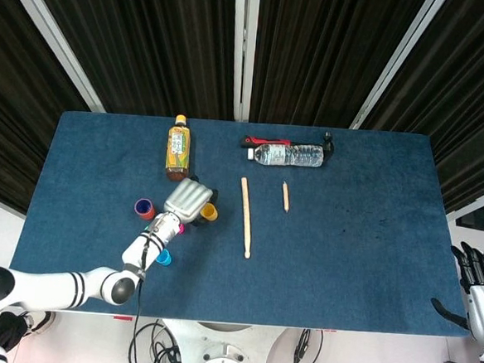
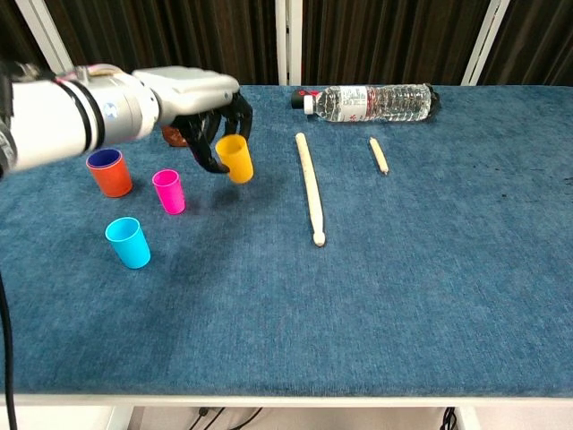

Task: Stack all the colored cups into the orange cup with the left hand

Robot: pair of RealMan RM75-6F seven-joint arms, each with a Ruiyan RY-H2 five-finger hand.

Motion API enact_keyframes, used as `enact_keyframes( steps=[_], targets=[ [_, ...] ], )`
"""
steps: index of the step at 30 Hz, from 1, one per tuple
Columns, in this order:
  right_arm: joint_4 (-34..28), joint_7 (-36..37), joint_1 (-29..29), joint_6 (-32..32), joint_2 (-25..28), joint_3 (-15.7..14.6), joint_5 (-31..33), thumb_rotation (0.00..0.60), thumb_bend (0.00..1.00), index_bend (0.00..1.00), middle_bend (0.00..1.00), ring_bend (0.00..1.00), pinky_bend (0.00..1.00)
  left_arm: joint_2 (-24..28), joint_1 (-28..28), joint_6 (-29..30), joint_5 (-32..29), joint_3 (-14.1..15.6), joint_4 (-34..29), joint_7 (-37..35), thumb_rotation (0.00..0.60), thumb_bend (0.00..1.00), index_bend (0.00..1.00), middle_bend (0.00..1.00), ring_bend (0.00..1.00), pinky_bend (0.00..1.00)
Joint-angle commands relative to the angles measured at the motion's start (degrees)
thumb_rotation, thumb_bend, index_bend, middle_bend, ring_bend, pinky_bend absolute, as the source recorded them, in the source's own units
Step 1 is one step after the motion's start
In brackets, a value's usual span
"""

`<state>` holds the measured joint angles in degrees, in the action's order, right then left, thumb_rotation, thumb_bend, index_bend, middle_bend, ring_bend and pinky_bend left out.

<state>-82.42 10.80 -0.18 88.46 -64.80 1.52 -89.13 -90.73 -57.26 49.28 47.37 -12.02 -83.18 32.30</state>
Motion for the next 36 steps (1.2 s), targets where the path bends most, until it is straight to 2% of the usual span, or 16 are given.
enact_keyframes(
  steps=[1,4,8,12,18,33,36],
  targets=[
    [-0.4,-0.2,0.1,0.1,0.2,0.0,-0.2,0.6,0.1,0.0,0.0,0.0,0.0,5.1,0.7,2.7,-2.1,-1.6,-5.3,0.6,0.6,0.26,0.49,0.52,0.52,0.28],
    [-0.6,-0.3,0.1,0.4,0.3,0.0,-0.5,0.6,0.1,0.0,0.0,0.0,0.0,9.2,1.8,4.5,-4.2,-1.3,-9.1,1.9,0.6,0.26,0.49,0.52,0.52,0.28],
    [-1.0,-0.7,0.3,0.6,0.4,0.0,-1.0,0.6,0.1,0.0,0.0,0.0,0.0,14.4,3.9,6.7,-7.1,1.1,-13.2,3.9,0.6,0.26,0.49,0.52,0.52,0.28],
    [-1.4,-1.2,0.4,0.5,0.3,-0.3,-1.5,0.6,0.1,0.0,0.0,0.0,0.0,16.7,5.6,7.6,-8.6,3.6,-14.5,4.3,0.6,0.26,0.49,0.52,0.52,0.28],
    [-2.2,-2.3,0.4,0.7,0.6,-0.4,-1.7,0.6,0.1,0.0,0.0,0.0,0.0,17.6,7.2,7.0,-9.0,5.9,-14.0,3.4,0.6,0.26,0.49,0.52,0.53,0.28],
    [-3.4,-4.0,0.6,0.1,0.5,-0.4,-1.4,0.6,0.1,0.0,0.0,0.0,0.0,16.4,7.9,5.7,-7.3,6.9,-10.6,0.9,0.6,0.26,0.49,0.51,0.52,0.29],
    [-3.4,-4.1,0.6,0.1,0.5,-0.5,-1.4,0.6,0.1,0.0,0.0,0.0,0.0,15.9,7.9,5.1,-7.7,7.0,-9.7,0.7,0.6,0.26,0.46,0.49,0.51,0.29]
  ],
)
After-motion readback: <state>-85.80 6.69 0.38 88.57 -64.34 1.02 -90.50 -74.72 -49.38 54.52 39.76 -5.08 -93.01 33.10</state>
